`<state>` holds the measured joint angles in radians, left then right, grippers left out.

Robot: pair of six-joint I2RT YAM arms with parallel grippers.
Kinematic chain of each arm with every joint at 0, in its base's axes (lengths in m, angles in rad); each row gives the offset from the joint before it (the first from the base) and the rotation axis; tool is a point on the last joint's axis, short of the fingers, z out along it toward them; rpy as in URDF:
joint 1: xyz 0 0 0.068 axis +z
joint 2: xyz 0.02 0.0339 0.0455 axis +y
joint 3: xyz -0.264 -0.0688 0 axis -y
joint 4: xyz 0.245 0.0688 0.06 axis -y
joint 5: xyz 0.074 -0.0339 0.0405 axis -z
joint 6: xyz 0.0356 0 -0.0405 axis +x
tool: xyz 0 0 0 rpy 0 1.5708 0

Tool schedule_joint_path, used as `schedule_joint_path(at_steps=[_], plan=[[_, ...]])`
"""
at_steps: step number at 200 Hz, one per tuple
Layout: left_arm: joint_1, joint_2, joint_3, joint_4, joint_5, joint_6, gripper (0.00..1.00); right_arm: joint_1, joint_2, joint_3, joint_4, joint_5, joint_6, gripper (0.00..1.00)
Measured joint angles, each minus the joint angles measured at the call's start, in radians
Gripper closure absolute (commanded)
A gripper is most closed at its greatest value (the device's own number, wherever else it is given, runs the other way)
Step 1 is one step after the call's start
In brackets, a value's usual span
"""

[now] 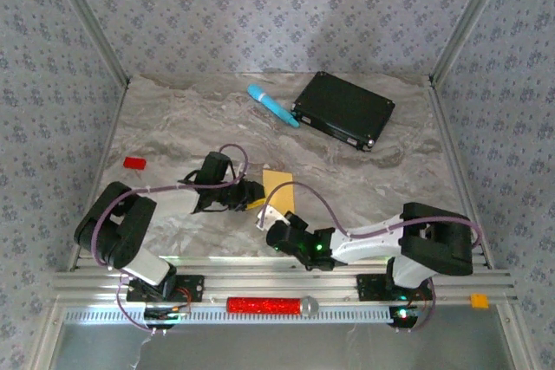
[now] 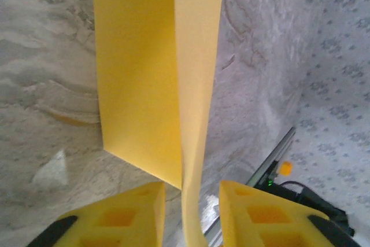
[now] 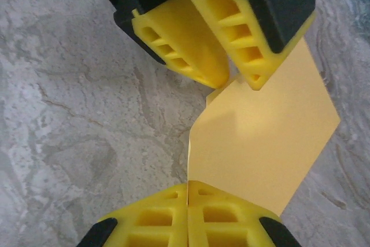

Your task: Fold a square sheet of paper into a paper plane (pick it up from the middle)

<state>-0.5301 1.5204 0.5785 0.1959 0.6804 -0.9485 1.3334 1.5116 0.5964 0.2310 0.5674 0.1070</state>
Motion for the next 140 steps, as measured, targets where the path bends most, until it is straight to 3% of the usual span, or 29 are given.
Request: schedule_joint_path(at_steps=[21,53,100,140], plan=[[0.006,-0.050,0.000,-0.074,-0.059,0.014,0.50,-0.050,-0.038,-0.012,-0.003,-0.119,0.069,0.94],[0.047,-0.126,0.003,-0.171,-0.133,0.032,0.50,-0.220,-0.072,-0.040,0.019,-0.401,0.218,0.94],[0.077,-0.152,0.045,-0.212,-0.144,0.056,0.72,-0.343,-0.079,-0.051,0.029,-0.694,0.370,0.97],[0.062,-0.131,0.096,-0.209,-0.105,0.067,0.81,-0.355,-0.085,-0.069,0.061,-0.822,0.429,0.96]])
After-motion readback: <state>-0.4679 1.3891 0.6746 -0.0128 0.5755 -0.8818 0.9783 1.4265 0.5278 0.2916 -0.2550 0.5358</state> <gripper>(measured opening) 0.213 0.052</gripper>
